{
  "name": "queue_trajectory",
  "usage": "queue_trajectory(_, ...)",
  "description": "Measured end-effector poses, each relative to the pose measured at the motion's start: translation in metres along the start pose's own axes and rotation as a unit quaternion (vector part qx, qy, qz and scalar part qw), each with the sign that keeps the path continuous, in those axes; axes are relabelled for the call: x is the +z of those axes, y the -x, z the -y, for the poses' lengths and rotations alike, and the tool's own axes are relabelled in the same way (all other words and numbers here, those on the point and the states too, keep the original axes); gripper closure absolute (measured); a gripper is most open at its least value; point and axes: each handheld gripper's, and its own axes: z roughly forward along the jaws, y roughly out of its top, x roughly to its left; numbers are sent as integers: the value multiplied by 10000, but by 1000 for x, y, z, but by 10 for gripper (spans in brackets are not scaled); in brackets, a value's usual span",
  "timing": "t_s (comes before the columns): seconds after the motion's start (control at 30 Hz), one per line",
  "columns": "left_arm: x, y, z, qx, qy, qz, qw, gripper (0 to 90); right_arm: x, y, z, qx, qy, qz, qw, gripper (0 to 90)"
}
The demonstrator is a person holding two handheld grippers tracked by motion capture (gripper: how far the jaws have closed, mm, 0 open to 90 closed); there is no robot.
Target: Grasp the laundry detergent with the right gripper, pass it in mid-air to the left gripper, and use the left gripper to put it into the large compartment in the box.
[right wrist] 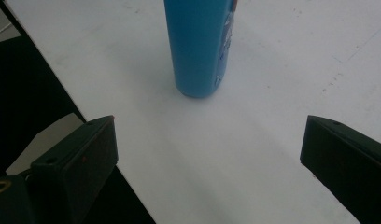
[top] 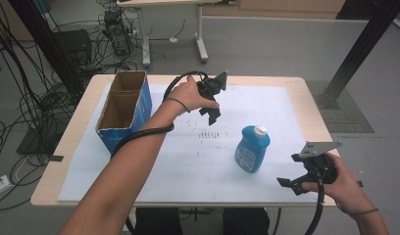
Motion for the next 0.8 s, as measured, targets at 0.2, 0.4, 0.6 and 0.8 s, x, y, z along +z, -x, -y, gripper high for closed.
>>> queue_trajectory(0.2, 0, 0, 1, -25, -9, -8, 10000, 72, 9, -2, 9, 51, 175, -8, 9998, 38)
queue_trajectory(0.4, -2, -2, 2, -13, 10, -3, 10000, 72, 18, -6, 20, 161, 413, 19, 9990, 39)
queue_trajectory(0.6, -2, -2, 4, -45, 7, -13, 10000, 72, 26, -9, 28, 253, 607, 97, 9978, 42)
queue_trajectory(0.8, -1, -3, 5, -47, 4, 8, 10000, 72, 34, -11, 31, 247, 679, 46, 9974, 41)
